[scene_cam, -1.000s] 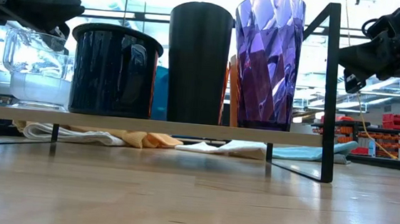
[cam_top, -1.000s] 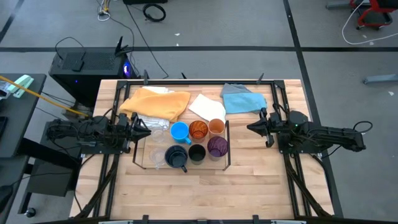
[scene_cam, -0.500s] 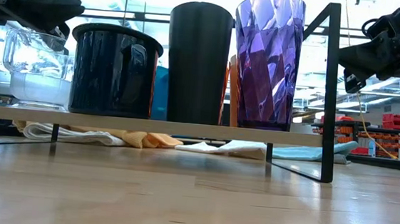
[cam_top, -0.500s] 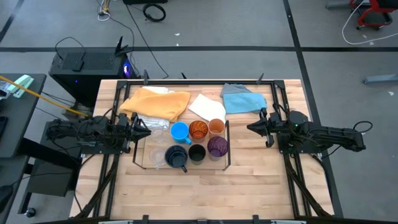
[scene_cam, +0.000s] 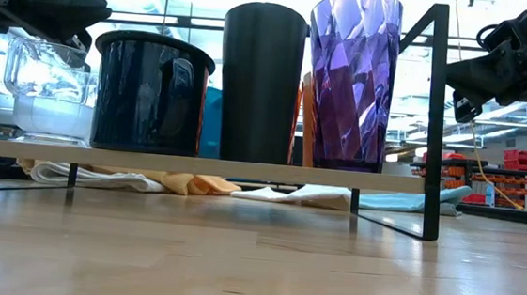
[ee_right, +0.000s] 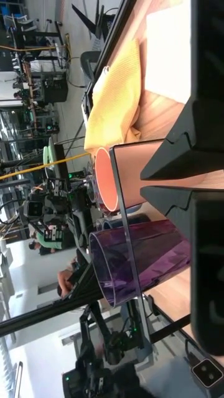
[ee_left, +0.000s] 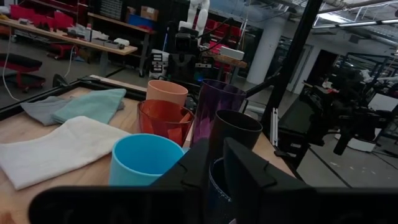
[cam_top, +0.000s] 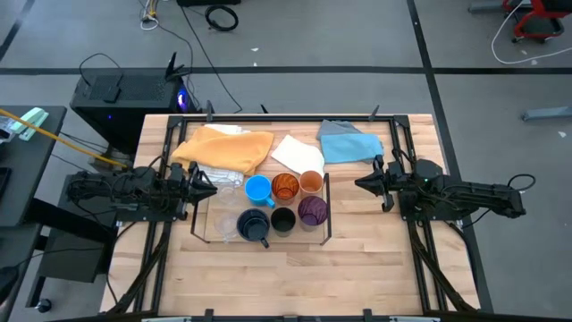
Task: Stack small to large cups/mugs on shelf
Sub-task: Return to Home Position
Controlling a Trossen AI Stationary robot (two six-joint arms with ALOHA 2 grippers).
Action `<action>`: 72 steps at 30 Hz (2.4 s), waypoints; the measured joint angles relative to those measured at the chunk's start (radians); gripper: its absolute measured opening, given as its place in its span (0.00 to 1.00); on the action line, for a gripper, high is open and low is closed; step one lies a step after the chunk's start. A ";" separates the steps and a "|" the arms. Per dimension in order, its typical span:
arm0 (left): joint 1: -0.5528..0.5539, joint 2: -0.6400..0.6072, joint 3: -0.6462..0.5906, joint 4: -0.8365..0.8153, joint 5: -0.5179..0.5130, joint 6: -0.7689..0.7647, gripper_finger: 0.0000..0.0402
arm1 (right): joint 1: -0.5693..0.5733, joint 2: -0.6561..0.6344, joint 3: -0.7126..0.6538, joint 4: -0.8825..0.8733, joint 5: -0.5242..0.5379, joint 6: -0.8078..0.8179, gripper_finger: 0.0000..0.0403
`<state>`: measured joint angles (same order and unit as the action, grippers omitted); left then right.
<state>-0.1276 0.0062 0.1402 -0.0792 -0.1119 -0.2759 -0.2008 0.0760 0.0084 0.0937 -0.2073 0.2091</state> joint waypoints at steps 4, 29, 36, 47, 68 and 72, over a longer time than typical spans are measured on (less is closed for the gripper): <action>0.000 0.000 0.000 0.000 0.000 0.000 0.13 | 0.000 0.000 0.000 0.000 0.000 0.000 0.08; 0.000 0.000 0.000 0.000 0.000 0.000 0.14 | 0.000 0.000 0.000 0.000 0.000 0.000 0.08; 0.000 0.000 0.000 0.000 0.000 -0.001 0.16 | 0.000 0.000 0.000 0.000 0.000 0.000 0.08; 0.000 0.000 0.000 0.000 0.000 0.000 0.13 | 0.000 0.000 0.000 0.000 0.000 0.000 0.08; 0.000 0.000 0.000 0.000 0.000 0.000 0.14 | 0.000 0.000 0.000 0.000 0.000 -0.001 0.08; 0.000 0.000 0.000 0.000 0.000 0.000 0.13 | 0.000 0.000 0.000 0.000 0.000 -0.001 0.08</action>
<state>-0.1276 0.0063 0.1402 -0.0792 -0.1116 -0.2760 -0.2008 0.0761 0.0086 0.0937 -0.2073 0.2081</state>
